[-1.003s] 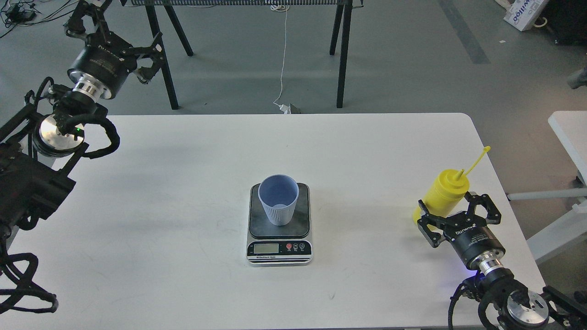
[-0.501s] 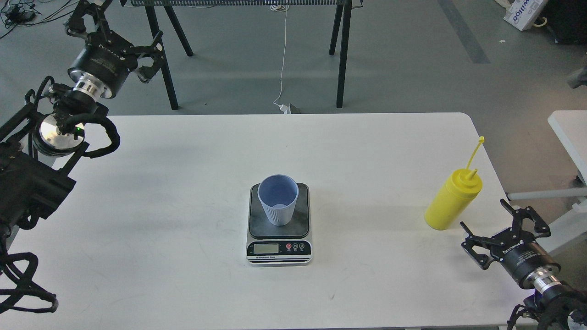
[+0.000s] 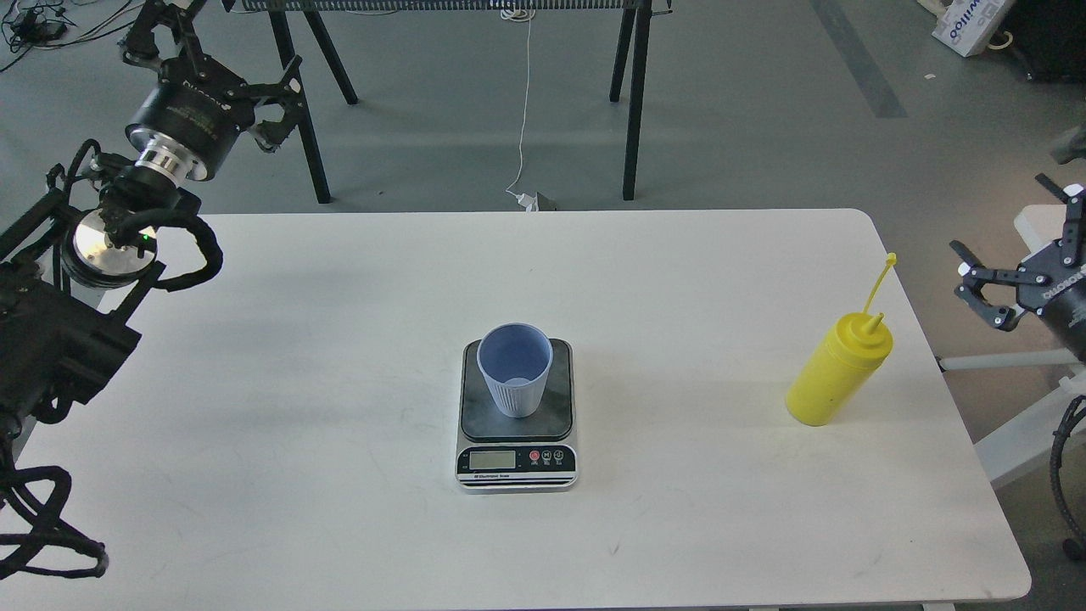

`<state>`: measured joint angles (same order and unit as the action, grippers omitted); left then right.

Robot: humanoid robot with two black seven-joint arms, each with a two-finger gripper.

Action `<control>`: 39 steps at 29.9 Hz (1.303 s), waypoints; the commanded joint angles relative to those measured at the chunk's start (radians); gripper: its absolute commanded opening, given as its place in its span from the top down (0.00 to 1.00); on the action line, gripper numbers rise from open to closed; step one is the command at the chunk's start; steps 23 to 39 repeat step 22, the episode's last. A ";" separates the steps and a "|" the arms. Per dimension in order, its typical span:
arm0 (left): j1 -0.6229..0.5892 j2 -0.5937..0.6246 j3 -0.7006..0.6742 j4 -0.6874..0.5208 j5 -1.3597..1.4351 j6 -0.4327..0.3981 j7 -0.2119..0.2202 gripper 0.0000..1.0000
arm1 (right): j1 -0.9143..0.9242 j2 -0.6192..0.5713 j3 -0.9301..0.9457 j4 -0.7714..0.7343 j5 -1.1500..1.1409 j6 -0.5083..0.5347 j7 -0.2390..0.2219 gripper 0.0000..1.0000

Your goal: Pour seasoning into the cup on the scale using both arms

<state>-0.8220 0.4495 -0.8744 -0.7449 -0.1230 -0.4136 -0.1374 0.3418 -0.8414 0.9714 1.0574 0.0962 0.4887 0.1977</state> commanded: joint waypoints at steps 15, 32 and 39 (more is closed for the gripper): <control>0.034 0.012 -0.043 0.006 -0.001 -0.024 0.002 0.00 | 0.543 0.360 -0.105 -0.585 -0.066 0.000 -0.011 0.01; 0.035 0.012 -0.043 0.009 -0.001 -0.024 0.002 0.00 | 0.539 0.394 -0.112 -0.582 -0.062 0.000 -0.011 0.01; 0.035 0.012 -0.043 0.009 -0.001 -0.024 0.002 0.00 | 0.539 0.394 -0.112 -0.582 -0.062 0.000 -0.011 0.01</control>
